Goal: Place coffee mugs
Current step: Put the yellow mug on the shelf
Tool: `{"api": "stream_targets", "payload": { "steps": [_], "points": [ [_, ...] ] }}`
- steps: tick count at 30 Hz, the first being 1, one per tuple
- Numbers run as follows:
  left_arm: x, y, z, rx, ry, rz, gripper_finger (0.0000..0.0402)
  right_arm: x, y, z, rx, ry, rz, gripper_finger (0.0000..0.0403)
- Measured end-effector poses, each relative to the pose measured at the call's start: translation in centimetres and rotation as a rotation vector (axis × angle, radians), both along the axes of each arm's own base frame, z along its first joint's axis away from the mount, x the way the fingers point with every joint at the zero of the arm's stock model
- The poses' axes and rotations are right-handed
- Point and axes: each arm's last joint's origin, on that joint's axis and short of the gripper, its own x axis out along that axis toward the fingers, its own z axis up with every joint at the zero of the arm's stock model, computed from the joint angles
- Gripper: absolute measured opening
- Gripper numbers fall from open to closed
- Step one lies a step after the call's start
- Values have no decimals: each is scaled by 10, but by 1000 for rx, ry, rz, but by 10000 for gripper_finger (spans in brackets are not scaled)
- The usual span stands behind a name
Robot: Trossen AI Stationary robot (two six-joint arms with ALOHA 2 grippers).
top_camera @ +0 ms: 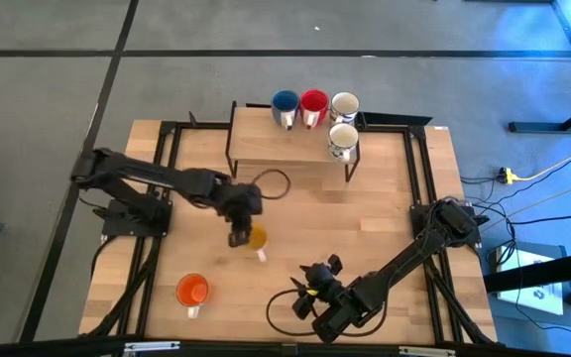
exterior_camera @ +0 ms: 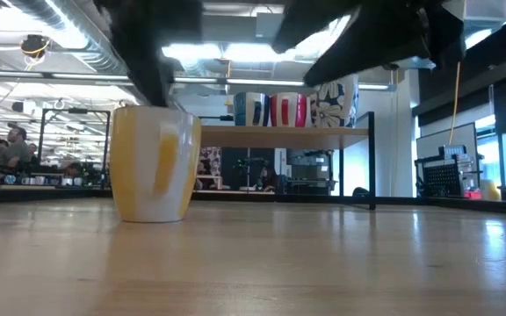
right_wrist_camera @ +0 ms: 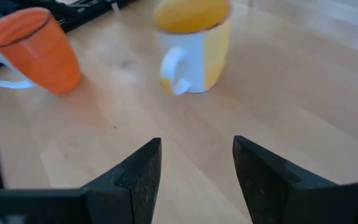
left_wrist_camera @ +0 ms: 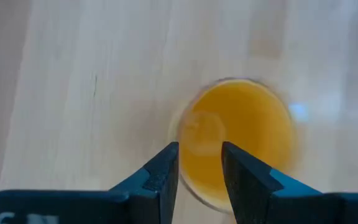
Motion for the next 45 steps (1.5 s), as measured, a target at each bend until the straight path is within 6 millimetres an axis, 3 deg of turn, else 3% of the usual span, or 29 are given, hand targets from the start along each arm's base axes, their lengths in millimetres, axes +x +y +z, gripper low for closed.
{"api": "stream_targets", "payload": {
  "steps": [7, 12, 18, 22, 26, 31, 36, 45],
  "points": [
    [-54, 1, 58, -17, -169, 18, 115, 9, 0, 4, -6, -24, 58, 186],
    [-100, -2, 89, 18, -291, 3, 115, 33, -8, 9, 12, -93, 117, 186],
    [-155, -2, 107, 24, -368, -11, 115, 66, -25, 0, 8, -176, 74, 186],
    [-179, 1, 113, -4, -418, 6, 115, 83, -27, -7, -10, -168, 39, 186],
    [-191, 3, 116, -22, -455, 12, 115, 97, -27, -16, -22, -134, 22, 186],
    [-199, 5, 118, -30, -481, 13, 115, 98, -34, -26, -63, -35, -66, 186],
    [-200, 5, 118, -28, -474, 12, 115, 95, -37, -31, -63, -32, -95, 186],
    [-200, 5, 117, -25, -466, 10, 115, 110, -48, -60, -82, -56, -149, 185]
  ]
}}
